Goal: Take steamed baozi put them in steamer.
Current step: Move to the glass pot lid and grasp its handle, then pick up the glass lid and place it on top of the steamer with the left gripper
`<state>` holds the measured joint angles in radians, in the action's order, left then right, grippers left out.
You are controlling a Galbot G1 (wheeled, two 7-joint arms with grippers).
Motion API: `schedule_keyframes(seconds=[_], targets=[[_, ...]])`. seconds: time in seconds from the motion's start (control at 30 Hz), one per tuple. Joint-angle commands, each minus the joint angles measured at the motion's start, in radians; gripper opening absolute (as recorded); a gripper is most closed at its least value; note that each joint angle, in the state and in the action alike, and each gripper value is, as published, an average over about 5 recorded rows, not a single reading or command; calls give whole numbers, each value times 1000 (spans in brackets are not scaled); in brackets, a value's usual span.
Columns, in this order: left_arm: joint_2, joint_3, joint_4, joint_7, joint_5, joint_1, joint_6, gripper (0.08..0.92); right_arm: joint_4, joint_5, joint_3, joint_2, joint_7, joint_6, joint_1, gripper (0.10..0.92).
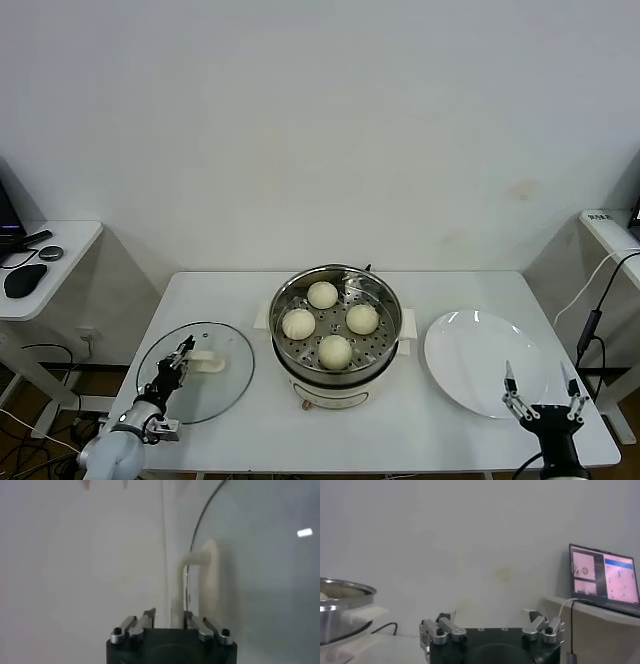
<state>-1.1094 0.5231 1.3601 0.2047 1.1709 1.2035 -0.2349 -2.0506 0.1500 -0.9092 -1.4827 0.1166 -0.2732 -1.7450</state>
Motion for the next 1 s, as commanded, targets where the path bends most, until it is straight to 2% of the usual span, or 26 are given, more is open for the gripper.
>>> schedule_keyframes(seconds=[0.03, 0.13, 0.27, 0.37, 0.5, 0.67, 0.8, 0.9, 1.0], targets=[[24, 17, 179, 17, -131, 97, 38, 224, 2, -5, 5, 3, 1, -5, 2, 823], [47, 34, 302, 23, -177, 172, 104, 179, 4, -9, 11, 6, 2, -2, 3, 823], [102, 59, 468, 21, -235, 277, 248, 176, -4, -14, 21, 14, 7, 0, -3, 823], [149, 99, 579, -35, -275, 319, 323, 176, -4, -20, 31, 23, 13, -2, -12, 823], [218, 142, 710, -142, -350, 316, 419, 176, 6, -31, 50, 33, 17, -6, -21, 823], [283, 80, 829, -242, -465, 243, 556, 176, 34, -61, 83, 31, 16, -17, -16, 823], [309, -101, 836, -268, -485, 96, 628, 176, 66, -117, 112, 22, 2, -30, -6, 823], [297, -276, 806, -280, -469, -40, 689, 176, 84, -161, 135, 13, -11, -37, 0, 823], [250, -415, 764, -313, -411, -166, 745, 176, 105, -199, 153, 2, -25, -45, 13, 823]])
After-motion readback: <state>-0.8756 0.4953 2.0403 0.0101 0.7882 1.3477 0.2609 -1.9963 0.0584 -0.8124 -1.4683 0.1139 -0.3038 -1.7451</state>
